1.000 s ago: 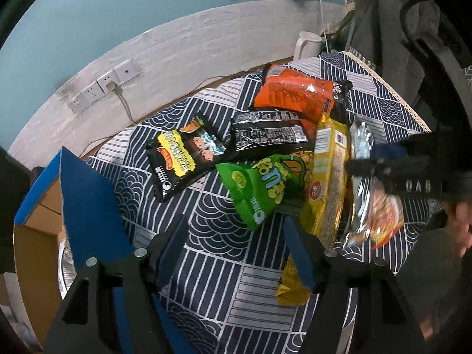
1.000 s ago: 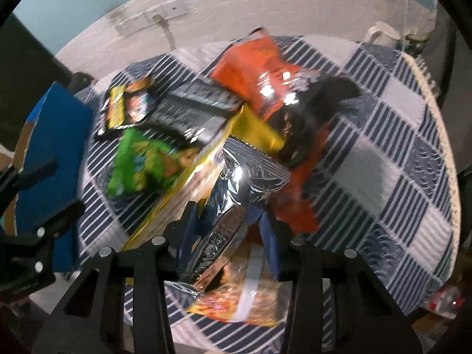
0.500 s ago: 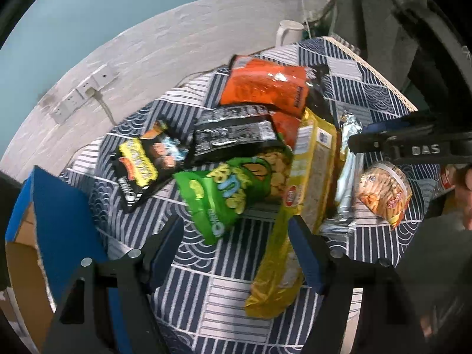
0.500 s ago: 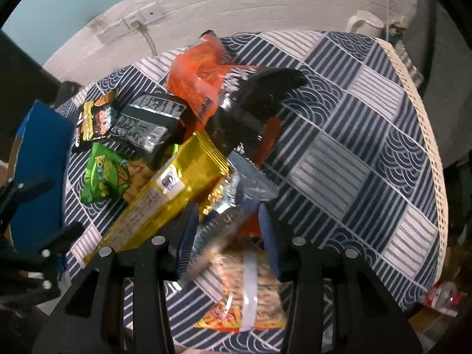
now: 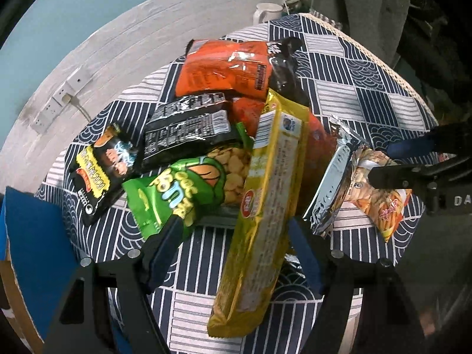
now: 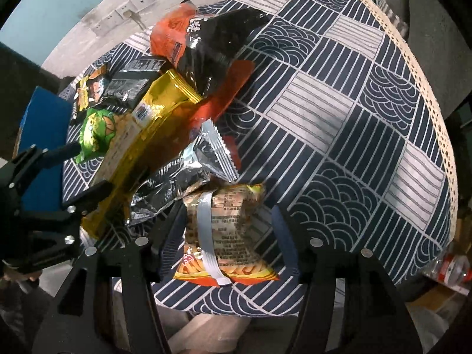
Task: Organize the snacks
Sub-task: 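Grasp yellow wafer pack with left tool while right tool grasps beige peanut bag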
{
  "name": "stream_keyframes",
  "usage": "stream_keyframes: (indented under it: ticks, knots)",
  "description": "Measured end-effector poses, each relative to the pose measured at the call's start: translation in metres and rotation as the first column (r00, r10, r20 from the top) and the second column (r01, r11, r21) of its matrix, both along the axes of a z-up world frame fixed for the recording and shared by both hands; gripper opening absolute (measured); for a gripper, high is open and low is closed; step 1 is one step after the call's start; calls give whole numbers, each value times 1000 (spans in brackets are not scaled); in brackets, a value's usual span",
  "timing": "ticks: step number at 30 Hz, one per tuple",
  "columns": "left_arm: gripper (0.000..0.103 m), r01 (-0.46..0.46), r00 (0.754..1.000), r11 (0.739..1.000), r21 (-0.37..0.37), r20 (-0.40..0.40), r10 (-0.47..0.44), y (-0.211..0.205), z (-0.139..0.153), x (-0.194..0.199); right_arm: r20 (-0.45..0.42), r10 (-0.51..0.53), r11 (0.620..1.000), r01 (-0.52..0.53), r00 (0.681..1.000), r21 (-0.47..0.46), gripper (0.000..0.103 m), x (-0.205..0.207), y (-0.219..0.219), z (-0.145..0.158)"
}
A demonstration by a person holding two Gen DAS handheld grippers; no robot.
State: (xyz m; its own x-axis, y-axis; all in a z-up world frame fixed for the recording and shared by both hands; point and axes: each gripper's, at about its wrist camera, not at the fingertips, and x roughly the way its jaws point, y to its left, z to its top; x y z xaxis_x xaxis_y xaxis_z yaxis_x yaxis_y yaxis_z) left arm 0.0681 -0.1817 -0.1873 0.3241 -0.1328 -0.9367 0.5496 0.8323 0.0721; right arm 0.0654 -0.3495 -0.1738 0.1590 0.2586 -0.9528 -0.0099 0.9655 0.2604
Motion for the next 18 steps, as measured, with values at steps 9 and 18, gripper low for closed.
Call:
stream_keyframes:
  ticks: [9,18]
  knots:
    - [79,5,1000,1000,18,1,-5,-12,-13,-2,13,20,998,-20,1000,51,60,-2,0,4]
    - [41,2,996,1000,-11,-91,-3,-13,-28,6,-62,81,996,-82,995,-16,60,-4,17,-33]
